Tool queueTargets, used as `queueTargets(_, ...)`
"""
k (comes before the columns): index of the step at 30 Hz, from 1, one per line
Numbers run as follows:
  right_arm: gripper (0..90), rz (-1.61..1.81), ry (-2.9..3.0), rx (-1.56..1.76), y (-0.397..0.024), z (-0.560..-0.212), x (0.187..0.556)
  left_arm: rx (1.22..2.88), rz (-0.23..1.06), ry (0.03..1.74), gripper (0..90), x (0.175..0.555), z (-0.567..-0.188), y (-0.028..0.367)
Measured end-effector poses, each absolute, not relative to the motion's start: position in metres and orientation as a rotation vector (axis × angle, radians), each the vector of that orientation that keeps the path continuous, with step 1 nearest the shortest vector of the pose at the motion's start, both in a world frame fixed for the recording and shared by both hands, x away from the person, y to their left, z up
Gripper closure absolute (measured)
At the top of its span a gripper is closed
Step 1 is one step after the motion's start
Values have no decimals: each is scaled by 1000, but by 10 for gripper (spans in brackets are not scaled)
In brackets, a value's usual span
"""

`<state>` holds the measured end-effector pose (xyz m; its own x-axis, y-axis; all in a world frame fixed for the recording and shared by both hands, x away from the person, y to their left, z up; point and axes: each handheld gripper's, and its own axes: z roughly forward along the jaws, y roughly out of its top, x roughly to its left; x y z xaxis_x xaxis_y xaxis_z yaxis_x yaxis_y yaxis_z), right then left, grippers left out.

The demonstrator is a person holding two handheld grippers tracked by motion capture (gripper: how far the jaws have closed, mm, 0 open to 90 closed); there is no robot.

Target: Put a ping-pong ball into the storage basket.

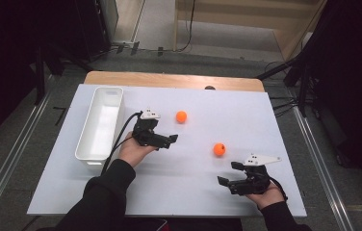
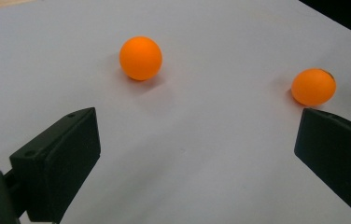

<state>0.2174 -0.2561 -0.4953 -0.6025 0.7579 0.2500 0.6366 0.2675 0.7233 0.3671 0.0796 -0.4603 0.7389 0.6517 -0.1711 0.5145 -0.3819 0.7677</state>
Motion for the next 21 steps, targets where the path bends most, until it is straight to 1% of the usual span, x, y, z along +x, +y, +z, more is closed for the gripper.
queueTargets(21,149,1247,2381,1336,-257,-495,217,2078,230,877,6,390,-461,62)
